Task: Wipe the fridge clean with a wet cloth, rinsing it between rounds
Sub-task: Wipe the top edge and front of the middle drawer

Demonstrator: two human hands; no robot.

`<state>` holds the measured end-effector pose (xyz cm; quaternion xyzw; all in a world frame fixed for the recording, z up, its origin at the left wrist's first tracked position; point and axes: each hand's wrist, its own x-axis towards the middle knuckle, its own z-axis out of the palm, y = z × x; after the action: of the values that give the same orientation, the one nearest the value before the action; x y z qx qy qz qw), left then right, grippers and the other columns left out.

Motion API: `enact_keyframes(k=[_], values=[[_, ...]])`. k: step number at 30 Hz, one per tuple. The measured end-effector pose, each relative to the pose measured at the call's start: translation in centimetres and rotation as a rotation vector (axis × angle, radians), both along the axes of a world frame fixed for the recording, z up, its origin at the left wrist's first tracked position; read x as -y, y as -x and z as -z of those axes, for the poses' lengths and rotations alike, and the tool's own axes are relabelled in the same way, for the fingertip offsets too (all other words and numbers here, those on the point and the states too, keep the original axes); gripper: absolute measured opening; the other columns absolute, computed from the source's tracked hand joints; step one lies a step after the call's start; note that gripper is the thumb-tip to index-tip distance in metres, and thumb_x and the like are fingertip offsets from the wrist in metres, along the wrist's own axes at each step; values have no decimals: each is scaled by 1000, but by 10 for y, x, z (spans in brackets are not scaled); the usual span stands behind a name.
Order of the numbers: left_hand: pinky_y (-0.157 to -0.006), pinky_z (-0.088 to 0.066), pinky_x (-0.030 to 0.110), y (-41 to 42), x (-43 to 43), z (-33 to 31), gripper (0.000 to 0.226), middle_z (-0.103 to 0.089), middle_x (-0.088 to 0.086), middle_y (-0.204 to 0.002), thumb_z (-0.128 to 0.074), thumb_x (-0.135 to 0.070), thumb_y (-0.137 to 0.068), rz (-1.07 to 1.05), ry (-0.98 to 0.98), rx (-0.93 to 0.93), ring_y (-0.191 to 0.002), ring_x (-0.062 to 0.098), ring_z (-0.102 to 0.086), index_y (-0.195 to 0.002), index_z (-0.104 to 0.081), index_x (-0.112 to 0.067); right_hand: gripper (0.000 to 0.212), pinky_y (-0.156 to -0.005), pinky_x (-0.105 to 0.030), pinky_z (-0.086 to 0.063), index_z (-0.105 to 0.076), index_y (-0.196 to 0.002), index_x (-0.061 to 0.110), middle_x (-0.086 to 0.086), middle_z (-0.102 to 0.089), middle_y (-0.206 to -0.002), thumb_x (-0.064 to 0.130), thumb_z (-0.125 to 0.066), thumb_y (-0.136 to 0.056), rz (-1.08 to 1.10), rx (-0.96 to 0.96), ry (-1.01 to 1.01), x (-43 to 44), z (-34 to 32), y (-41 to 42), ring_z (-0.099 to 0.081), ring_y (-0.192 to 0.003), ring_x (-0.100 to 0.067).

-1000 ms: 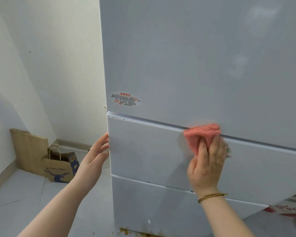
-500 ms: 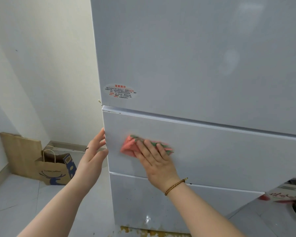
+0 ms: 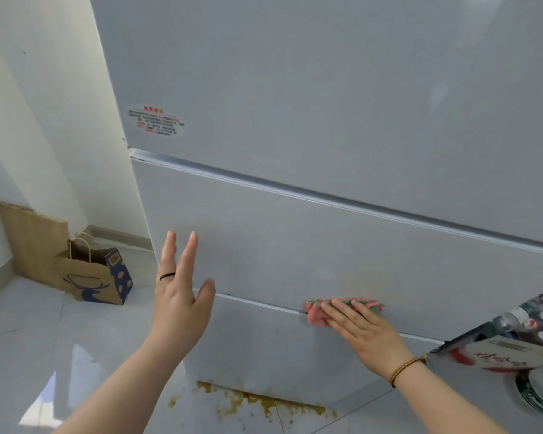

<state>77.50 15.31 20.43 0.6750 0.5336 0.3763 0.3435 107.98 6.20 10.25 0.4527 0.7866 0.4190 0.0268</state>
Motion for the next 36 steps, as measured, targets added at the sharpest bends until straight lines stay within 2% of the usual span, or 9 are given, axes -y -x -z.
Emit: enact_keyframes(k=[6,10,14,17,21,25,28,32,36], values=[[-98,-7,10,-62,31,8,69,6,-11,-153,-46,-6,-91,68,73,-4,-140,5,0,-143,-8,-31,66,-117,-38,8,10,-144,0,-11,14,-154,-5,-11,-82,-44,21,44,34,0,-71,11,-143,-25],[-71,-10,-14,-72,31,10,72,4,-9,-154,-47,-5,-91,71,127,-32,-139,4,-2,-145,-3,-25,59,-117,-38,8,10,-144,0,-11,16,-154,-4,-3,-87,-55,16,55,33,6,-79,13,-143,-25],[-86,-19,7,-74,28,9,75,16,-9,-153,-48,-5,-91,122,177,-63,-141,9,-1,-143,1,-31,68,-117,-37,10,7,-145,1,-12,20,-153,-1,-15,-80,-119,-43,40,15,20,-59,16,-142,-25],[-109,-14,27,-74,26,10,78,19,-8,-152,-49,-6,-91,135,172,-107,-142,12,1,-142,4,-32,60,-117,-37,11,-26,-132,8,-14,20,-152,11,-23,-72,-136,-48,60,-6,19,-27,18,-141,-26],[-107,-16,26,-75,26,12,79,16,-8,-153,-51,-6,-90,106,147,-84,-141,13,-6,-142,2,-32,49,-117,-37,10,-31,-128,14,-15,21,-152,10,-24,-79,-85,-74,-53,-26,-6,11,19,-141,-28],[-97,-15,19,-78,30,15,78,14,-10,-153,-51,-4,-89,96,139,-1,-140,11,-9,-143,-2,-33,47,-118,-35,3,-35,-130,13,-8,14,-154,4,-7,-93,12,-362,-337,-27,-64,12,9,-143,-21],[-103,-15,22,-76,30,16,77,14,-11,-153,-50,-5,-90,109,145,-1,-141,11,-3,-142,-1,-33,51,-118,-33,1,-28,-137,15,-2,10,-156,3,-23,-88,109,-550,-529,-3,-88,-27,5,-144,-18],[-96,-15,16,-71,28,14,74,13,-9,-153,-50,-5,-90,142,137,-18,-142,11,-2,-143,-4,-31,56,-111,-52,-12,-23,-130,7,-22,-12,-143,3,-31,-75,298,-797,-573,28,-86,-55,-15,-127,-44],[-91,-14,12,-70,28,11,72,13,-9,-153,-48,-5,-91,167,155,-11,-141,9,-2,-143,-5,-31,58,-98,-65,-15,-24,-129,1,-35,-21,-132,3,-28,-72,350,-977,-598,13,-87,-26,-16,-120,-46]])
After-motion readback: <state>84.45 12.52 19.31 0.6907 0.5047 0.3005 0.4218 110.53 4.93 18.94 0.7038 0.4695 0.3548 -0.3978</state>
